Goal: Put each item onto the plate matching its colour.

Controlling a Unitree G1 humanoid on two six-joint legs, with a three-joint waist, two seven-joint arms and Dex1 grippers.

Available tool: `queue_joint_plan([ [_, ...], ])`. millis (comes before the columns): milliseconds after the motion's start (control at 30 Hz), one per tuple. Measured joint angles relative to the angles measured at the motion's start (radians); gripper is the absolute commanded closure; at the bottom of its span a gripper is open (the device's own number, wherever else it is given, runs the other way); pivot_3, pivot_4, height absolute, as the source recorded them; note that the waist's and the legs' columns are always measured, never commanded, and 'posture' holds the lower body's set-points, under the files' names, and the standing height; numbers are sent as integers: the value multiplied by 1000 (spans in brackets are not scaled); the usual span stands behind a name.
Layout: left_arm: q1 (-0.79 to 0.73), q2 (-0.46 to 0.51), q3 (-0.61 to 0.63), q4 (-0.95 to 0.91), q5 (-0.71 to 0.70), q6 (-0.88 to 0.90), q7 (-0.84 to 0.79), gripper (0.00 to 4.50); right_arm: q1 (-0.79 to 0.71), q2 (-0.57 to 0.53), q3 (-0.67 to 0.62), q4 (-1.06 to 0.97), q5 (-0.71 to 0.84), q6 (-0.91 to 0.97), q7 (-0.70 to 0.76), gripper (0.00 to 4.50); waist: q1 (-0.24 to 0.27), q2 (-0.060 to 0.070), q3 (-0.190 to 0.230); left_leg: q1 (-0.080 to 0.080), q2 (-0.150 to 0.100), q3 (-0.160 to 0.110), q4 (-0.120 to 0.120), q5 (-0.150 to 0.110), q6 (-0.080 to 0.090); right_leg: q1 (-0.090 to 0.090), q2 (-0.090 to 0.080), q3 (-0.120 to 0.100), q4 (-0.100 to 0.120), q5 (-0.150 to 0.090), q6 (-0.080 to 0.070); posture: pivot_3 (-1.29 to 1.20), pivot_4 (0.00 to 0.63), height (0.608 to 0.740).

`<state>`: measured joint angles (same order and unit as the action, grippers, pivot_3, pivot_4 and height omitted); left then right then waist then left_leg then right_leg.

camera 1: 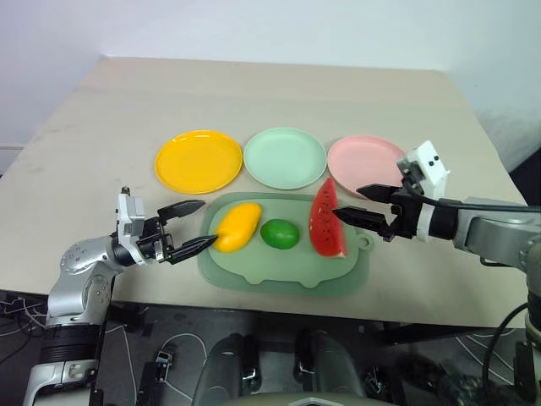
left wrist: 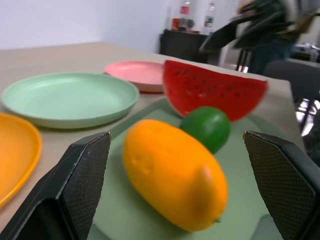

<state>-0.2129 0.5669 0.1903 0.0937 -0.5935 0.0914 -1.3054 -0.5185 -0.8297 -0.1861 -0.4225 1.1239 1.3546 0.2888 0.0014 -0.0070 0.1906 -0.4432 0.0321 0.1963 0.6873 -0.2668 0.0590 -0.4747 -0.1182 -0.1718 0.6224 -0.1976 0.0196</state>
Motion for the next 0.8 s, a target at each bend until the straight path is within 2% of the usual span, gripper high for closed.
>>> queue_joint_plan([
  [300, -35, -37, -23, 35, 20, -18, 17, 33, -244, 159, 63, 243, -86, 217, -128, 0, -16, 0, 0, 0, 0, 2, 1, 0, 0, -2, 0, 1, 5, 2, 4, 0, 150, 696],
  [400, -37, -45, -25, 51, 32, -26, 23, 33, -273, 163, 78, 306, -121, 247, -166, 0, -15, 0, 0, 0, 0, 2, 1, 0, 0, -3, 0, 1, 7, 2, 4, 0, 150, 696],
  [600, -75, -80, -43, 117, 56, -64, 26, 33, -314, 189, 106, 388, -91, 251, -237, 0, -16, 0, -1, 0, 1, 2, 3, 1, -1, -2, 0, 1, 8, 2, 4, 0, 150, 696],
  [800, -100, -108, -52, 172, 79, -107, 28, 33, -320, 219, 206, 450, 18, 253, -377, 0, -17, 0, -1, 0, 1, 2, 3, 1, -1, -3, 0, 1, 8, 2, 4, 0, 150, 696],
])
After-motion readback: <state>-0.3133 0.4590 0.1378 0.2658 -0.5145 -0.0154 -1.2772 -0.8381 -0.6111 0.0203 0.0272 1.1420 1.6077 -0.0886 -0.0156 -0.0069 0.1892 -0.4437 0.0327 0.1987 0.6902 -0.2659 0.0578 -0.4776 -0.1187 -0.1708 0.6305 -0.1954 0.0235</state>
